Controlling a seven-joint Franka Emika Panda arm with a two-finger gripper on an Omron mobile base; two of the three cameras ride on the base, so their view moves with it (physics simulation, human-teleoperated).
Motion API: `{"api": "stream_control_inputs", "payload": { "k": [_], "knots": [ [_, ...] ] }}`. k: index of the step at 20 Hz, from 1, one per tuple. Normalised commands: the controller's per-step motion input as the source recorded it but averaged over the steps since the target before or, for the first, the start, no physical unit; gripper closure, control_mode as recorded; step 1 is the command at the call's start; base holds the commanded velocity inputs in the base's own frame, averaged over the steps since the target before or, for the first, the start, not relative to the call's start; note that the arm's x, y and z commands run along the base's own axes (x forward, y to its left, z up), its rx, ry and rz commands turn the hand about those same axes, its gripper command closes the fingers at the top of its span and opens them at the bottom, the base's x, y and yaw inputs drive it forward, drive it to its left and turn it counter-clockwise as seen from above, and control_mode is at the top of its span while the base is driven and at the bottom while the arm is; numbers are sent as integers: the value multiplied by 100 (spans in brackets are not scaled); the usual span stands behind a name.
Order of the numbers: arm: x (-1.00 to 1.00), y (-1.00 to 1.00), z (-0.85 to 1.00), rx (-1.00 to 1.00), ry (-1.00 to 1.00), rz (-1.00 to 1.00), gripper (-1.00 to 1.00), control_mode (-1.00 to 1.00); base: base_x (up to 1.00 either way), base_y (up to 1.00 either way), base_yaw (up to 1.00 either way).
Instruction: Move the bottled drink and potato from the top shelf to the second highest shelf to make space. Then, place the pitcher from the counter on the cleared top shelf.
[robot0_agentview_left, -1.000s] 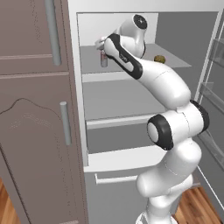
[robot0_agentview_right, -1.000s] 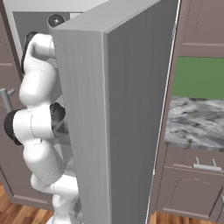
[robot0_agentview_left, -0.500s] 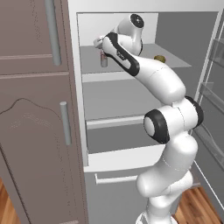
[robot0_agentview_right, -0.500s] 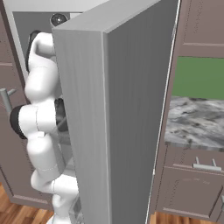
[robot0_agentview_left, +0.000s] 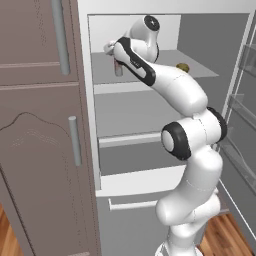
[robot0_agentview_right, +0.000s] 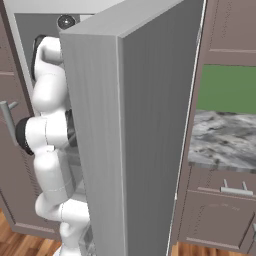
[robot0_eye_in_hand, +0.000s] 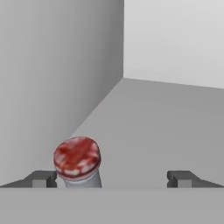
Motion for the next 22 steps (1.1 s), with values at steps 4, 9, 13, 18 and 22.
{"api": "stream_control_inputs", "payload": {
  "k": [4, 9, 13, 18, 22],
  "knots": [
    [15, 11, 0, -2, 0, 0, -100, -100, 0, 0, 0],
    [9, 2, 0, -1, 0, 0, 100, -100, 0, 0, 0],
    [0, 0, 0, 0, 0, 0, 100, -100, 0, 0, 0],
    [-3, 0, -1, 0, -1, 0, 100, -100, 0, 0, 0],
    [-61, 0, -5, 0, -20, -1, 100, -100, 0, 0, 0]
  ]
}}
